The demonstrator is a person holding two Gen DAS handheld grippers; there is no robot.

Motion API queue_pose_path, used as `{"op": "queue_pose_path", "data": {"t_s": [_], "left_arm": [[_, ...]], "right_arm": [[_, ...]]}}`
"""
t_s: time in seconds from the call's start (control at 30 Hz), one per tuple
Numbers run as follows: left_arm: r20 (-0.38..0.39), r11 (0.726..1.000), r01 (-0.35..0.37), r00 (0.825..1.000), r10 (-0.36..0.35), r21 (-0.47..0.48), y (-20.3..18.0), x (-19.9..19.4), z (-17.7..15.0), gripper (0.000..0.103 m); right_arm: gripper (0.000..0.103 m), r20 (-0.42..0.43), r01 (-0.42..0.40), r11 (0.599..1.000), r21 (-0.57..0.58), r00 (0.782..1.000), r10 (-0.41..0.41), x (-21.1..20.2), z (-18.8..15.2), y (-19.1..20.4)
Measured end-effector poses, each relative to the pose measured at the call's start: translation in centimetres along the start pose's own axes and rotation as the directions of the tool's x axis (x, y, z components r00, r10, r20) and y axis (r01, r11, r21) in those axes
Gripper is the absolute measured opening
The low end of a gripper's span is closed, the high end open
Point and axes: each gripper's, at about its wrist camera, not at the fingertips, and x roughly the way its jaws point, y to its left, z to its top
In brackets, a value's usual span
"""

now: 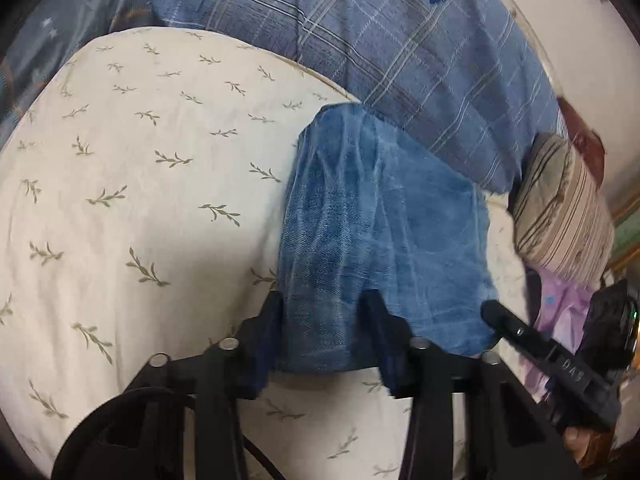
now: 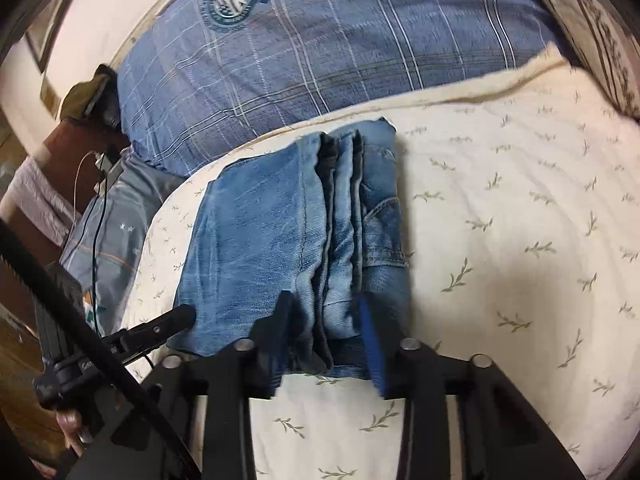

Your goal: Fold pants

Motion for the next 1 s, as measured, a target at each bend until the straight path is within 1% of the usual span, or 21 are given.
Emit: {"op": "queue_pose_path", "data": {"t_s": [0.03,0.07,0.13,0.17,0.2,0.27,0.3,0.33,0.4,0.47,0.53,0.6,0.67,0.7,0.73,0.8,0.83,0.87,0.93,0.97,1.0], "left_arm": [[0.018,0.999,0.002,1.0,-0.002,0.037,-0.6,-0.4,0.1,0.026],[0.032,0.998,0.002,0.999,-0.004,0.061,-0.9,-0.6,0.2,0.025],[0.034,0.997,0.003,0.999,-0.005,0.072,-0.9,-0.5,0.4,0.026],[0.024,0.997,-0.016,1.0,0.014,0.07,-0.7,-0.2,0.5,0.027],[0.015,0.997,-0.033,0.999,0.032,0.068,-0.6,-0.2,0.4,0.03],[0.017,0.998,-0.034,0.999,0.033,0.061,-0.8,-0.9,0.5,0.032],[0.027,0.997,-0.04,0.999,0.039,0.066,-1.3,-1.4,0.9,0.034],[0.037,0.996,-0.045,0.998,0.042,0.073,-1.9,-2.5,1.3,0.041],[0.054,0.996,-0.047,0.998,0.043,0.076,-3.0,-3.6,2.3,0.051],[0.058,0.993,-0.076,0.996,0.071,0.092,-3.9,-3.8,4.5,0.053],[0.035,0.989,-0.079,0.997,0.075,0.122,-4.6,-2.1,6.6,0.059],[0.009,0.988,-0.092,0.996,0.092,0.126,-4.7,-0.1,8.2,0.058],[-0.016,0.991,-0.072,0.997,0.074,0.109,-4.4,2.5,9.8,0.057],[-0.027,0.994,-0.06,0.998,0.063,0.096,-4.2,3.5,10.2,0.056],[-0.039,0.997,-0.026,0.999,0.029,0.074,-3.5,4.5,10.4,0.056],[-0.055,0.999,0.002,0.999,0.0,0.044,-2.5,5.6,10.4,0.055],[-0.06,1.0,0.004,0.998,-0.003,0.01,-1.9,6.0,10.4,0.053],[-0.071,1.0,0.016,0.997,-0.016,-0.006,-1.7,6.3,10.5,0.052],[-0.085,0.999,0.039,0.995,-0.042,-0.036,-1.5,6.6,10.8,0.044],[-0.08,0.998,0.044,0.996,-0.046,-0.036,-1.6,6.7,10.9,0.04],[-0.076,0.998,0.05,0.996,-0.053,-0.03,-1.6,6.9,11.0,0.032]], "right_arm": [[0.022,0.008,-0.006,1.0,-0.006,1.0,0.006,-0.3,0.0,0.1],[0.02,0.015,-0.014,1.0,-0.01,1.0,0.014,-0.6,0.0,0.1],[0.02,0.017,0.006,1.0,-0.022,1.0,-0.006,-0.3,0.1,0.0],[0.025,-0.001,0.018,1.0,-0.02,1.0,-0.018,0.3,0.0,-0.2],[0.03,-0.034,0.021,1.0,-0.011,0.999,-0.022,1.0,-0.2,-0.5],[0.037,-0.032,-0.003,1.0,0.009,0.999,0.003,0.6,-0.3,-0.6],[0.046,-0.02,-0.028,1.0,0.005,0.999,0.028,-0.1,0.0,-0.4],[0.051,-0.009,-0.05,0.999,-0.003,0.999,0.05,-0.8,0.3,-0.3],[0.075,0.028,-0.083,0.996,-0.015,0.996,0.083,-2.3,1.4,0.1],[0.08,0.025,-0.083,0.996,-0.028,0.996,0.084,-2.6,2.9,0.5],[0.08,0.008,-0.077,0.996,-0.039,0.997,0.077,-1.9,5.5,0.8],[0.08,-0.029,-0.067,0.997,-0.042,0.997,0.066,0.2,7.9,0.6],[0.08,-0.053,-0.046,0.999,-0.029,0.998,0.045,2.2,9.4,0.1],[0.077,-0.065,-0.049,0.998,-0.033,0.997,0.047,3.3,10.1,-0.2],[0.076,-0.068,-0.04,0.998,-0.038,0.997,0.037,4.3,10.4,-0.5],[0.065,-0.052,-0.038,0.999,-0.032,0.998,0.036,5.5,10.0,-1.6],[0.061,-0.057,-0.035,0.999,-0.025,0.998,0.033,6.0,9.8,-2.0],[0.054,-0.072,-0.04,0.999,-0.014,0.997,0.039,6.5,9.7,-2.4],[0.048,-0.072,-0.055,0.998,-0.02,0.996,0.054,6.9,9.7,-2.6],[0.036,-0.068,-0.05,0.998,-0.031,0.997,0.048,6.8,9.7,-2.4],[0.029,-0.068,-0.052,0.998,-0.042,0.996,0.049,6.6,9.7,-2.1]]}}
